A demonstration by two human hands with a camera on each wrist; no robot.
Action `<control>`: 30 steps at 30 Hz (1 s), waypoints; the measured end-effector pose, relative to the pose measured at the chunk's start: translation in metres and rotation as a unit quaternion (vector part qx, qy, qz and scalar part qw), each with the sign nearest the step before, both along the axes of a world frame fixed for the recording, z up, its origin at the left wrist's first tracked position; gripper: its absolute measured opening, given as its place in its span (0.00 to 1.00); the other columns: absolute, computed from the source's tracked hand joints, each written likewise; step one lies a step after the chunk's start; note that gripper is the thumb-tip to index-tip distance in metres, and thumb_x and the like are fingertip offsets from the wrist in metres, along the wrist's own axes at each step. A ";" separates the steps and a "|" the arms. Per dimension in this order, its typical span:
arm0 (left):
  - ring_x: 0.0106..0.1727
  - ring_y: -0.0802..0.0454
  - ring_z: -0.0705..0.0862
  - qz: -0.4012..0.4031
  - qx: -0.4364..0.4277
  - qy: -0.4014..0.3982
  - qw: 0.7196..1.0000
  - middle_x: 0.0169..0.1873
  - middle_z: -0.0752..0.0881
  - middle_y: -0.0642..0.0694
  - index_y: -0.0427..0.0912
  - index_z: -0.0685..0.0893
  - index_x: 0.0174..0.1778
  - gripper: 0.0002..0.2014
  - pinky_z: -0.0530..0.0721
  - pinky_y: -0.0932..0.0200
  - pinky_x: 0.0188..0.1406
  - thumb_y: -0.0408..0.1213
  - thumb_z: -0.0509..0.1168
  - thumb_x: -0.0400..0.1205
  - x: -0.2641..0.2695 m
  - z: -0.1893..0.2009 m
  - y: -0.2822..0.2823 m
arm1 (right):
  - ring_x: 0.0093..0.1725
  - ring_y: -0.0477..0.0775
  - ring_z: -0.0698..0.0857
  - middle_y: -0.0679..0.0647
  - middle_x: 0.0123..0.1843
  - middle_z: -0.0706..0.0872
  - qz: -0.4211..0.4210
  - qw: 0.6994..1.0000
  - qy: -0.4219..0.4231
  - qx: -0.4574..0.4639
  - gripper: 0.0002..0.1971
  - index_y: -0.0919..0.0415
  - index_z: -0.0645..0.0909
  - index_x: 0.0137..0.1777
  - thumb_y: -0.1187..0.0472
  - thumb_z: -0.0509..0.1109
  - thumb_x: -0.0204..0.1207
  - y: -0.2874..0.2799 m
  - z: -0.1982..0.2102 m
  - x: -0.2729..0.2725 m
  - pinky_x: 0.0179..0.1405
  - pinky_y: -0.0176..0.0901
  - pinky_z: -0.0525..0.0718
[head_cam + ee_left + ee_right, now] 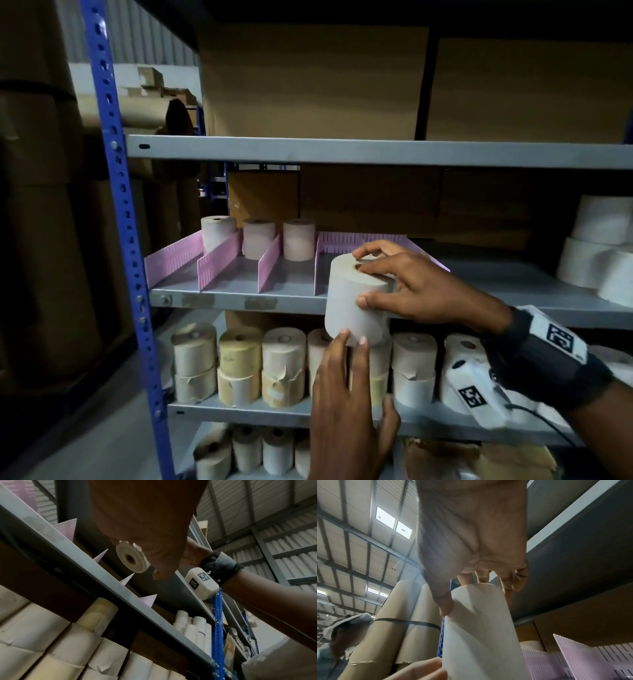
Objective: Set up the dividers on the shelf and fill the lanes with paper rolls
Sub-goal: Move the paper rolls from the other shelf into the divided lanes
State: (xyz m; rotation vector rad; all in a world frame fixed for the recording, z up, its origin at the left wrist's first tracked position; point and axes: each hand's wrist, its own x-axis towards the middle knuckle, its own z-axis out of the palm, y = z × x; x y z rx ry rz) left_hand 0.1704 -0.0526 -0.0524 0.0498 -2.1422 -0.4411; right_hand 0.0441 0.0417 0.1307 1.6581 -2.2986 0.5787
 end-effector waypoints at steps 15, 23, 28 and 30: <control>0.78 0.34 0.77 0.091 -0.018 -0.102 0.991 0.84 0.67 0.34 0.37 0.72 0.83 0.44 0.83 0.36 0.68 0.51 0.73 0.71 -0.072 0.009 -0.025 | 0.70 0.42 0.73 0.40 0.73 0.73 -0.045 0.998 0.016 0.040 0.23 0.49 0.85 0.67 0.40 0.71 0.75 -0.046 0.005 -0.070 0.70 0.58 0.72; 0.72 0.32 0.82 0.093 -0.001 -0.094 0.991 0.82 0.69 0.31 0.35 0.76 0.80 0.45 0.84 0.32 0.64 0.50 0.75 0.65 -0.094 0.004 -0.035 | 0.74 0.45 0.70 0.40 0.77 0.70 -0.053 0.997 0.009 0.063 0.29 0.49 0.77 0.75 0.39 0.69 0.77 -0.062 -0.003 -0.090 0.72 0.61 0.70; 0.81 0.34 0.74 0.114 -0.014 -0.114 0.987 0.84 0.67 0.33 0.38 0.73 0.82 0.45 0.79 0.35 0.71 0.53 0.71 0.67 -0.111 0.011 -0.045 | 0.77 0.49 0.70 0.45 0.79 0.72 -0.076 0.990 0.051 0.107 0.30 0.49 0.73 0.78 0.38 0.65 0.78 -0.078 0.005 -0.109 0.74 0.63 0.70; 0.82 0.34 0.72 0.122 -0.017 -0.122 0.985 0.84 0.67 0.34 0.39 0.73 0.82 0.45 0.77 0.34 0.72 0.55 0.69 0.69 -0.118 0.014 -0.050 | 0.77 0.52 0.71 0.47 0.78 0.74 -0.094 0.983 0.068 0.144 0.29 0.48 0.73 0.77 0.38 0.64 0.78 -0.087 0.011 -0.117 0.74 0.64 0.69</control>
